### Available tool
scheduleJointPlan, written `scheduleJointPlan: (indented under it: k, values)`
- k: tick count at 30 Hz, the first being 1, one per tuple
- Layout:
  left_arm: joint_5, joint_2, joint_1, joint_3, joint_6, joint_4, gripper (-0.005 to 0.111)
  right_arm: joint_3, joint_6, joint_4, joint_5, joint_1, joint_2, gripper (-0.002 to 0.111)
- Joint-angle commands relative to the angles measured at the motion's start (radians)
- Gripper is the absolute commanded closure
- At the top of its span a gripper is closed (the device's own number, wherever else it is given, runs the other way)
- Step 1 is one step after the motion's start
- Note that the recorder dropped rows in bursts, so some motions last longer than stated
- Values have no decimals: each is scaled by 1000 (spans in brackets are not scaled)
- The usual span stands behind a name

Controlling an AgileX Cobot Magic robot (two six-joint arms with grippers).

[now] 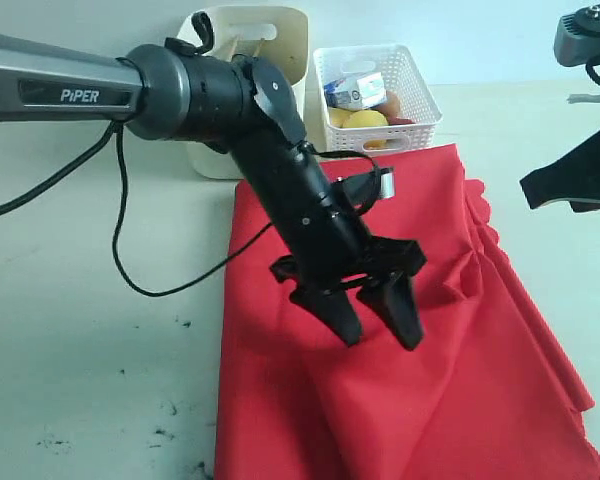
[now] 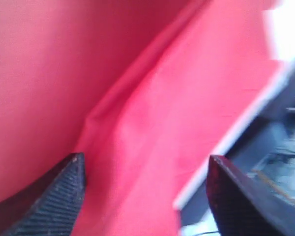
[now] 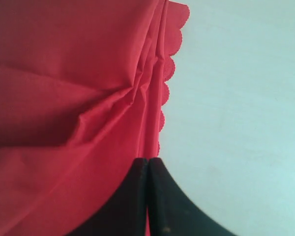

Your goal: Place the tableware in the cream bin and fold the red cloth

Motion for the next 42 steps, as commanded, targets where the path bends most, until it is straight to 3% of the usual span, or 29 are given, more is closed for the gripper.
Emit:
scheduleJointPlan:
  k: [1,5,17,24,34,42]
  values:
    - [15,-70,-9,0,100,-320,47,1,-4,-3,-2,-1,-7,108]
    - [15,-130,-10,-2,186,-434,60,1,-4,-8,-2,-1,-7,108]
    - [15,-213,-10,-2,106,-70,69,1,-4,13,6,-1,-7,108]
    - [15,-235,-10,-2,18,98,106,1,-119,176,-22,1,16,108]
    - [15,-298,15,-2,-160,400,107,1,-257,366,-81,1,107,108]
    - [15,-416,105,18,-183,435,107,1,-346,470,-132,1,216,108]
